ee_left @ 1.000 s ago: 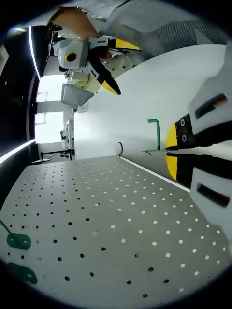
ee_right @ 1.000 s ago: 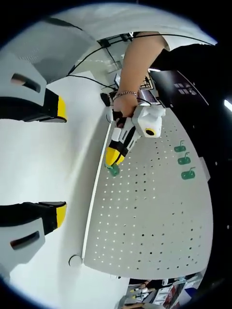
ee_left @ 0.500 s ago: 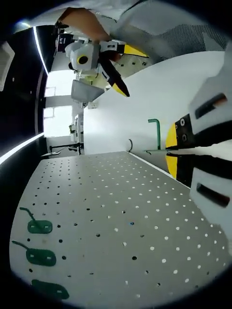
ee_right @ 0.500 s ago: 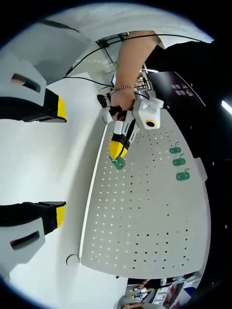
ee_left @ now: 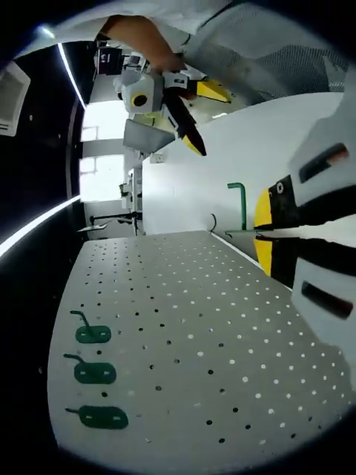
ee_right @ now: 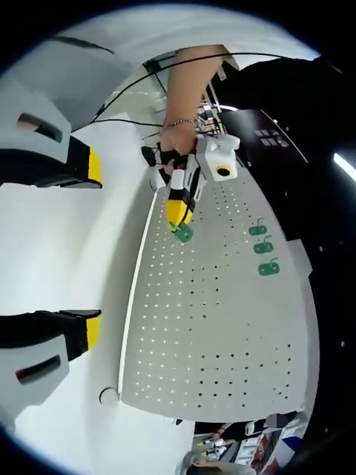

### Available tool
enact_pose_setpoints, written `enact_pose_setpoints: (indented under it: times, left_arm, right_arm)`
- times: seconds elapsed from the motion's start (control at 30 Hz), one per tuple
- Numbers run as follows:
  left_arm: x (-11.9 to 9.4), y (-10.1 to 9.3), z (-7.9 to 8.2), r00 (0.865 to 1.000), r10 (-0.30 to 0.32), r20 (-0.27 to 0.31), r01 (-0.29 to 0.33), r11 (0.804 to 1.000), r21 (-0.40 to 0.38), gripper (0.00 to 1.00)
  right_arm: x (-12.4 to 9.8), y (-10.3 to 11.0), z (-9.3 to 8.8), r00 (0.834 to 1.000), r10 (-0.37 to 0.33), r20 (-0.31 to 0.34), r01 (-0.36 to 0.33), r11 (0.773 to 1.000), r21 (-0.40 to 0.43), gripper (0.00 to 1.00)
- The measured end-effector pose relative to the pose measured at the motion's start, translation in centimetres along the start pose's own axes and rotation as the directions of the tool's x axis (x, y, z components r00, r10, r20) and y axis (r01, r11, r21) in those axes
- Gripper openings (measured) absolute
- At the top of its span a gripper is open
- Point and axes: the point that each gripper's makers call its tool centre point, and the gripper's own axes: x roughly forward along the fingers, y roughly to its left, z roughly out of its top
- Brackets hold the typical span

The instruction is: Insert the hook assembly into the mounting plate slot until the hook locks in place.

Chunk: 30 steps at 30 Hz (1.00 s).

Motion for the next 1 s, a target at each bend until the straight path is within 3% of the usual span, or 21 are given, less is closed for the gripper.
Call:
enact_pose_setpoints:
  times: [0.5,1.0]
  left_arm:
    - [-3.0,-0.8,1.9,0.993,0.066,0.094,-0.061,0.997,-0.053,0.03]
    - [-6.2,-1.0,5.1,0.967,0.148,0.205,-0.135,0.988,-0.078,0.03]
  right_arm:
    - [-0.5,0.4,0.7,1.000,0.000,0.029,-0.001,1.000,0.014,0.64]
    - [-0.8,0.7,1.5,0.999,0.006,0.051,-0.006,1.000,0.012,0.63]
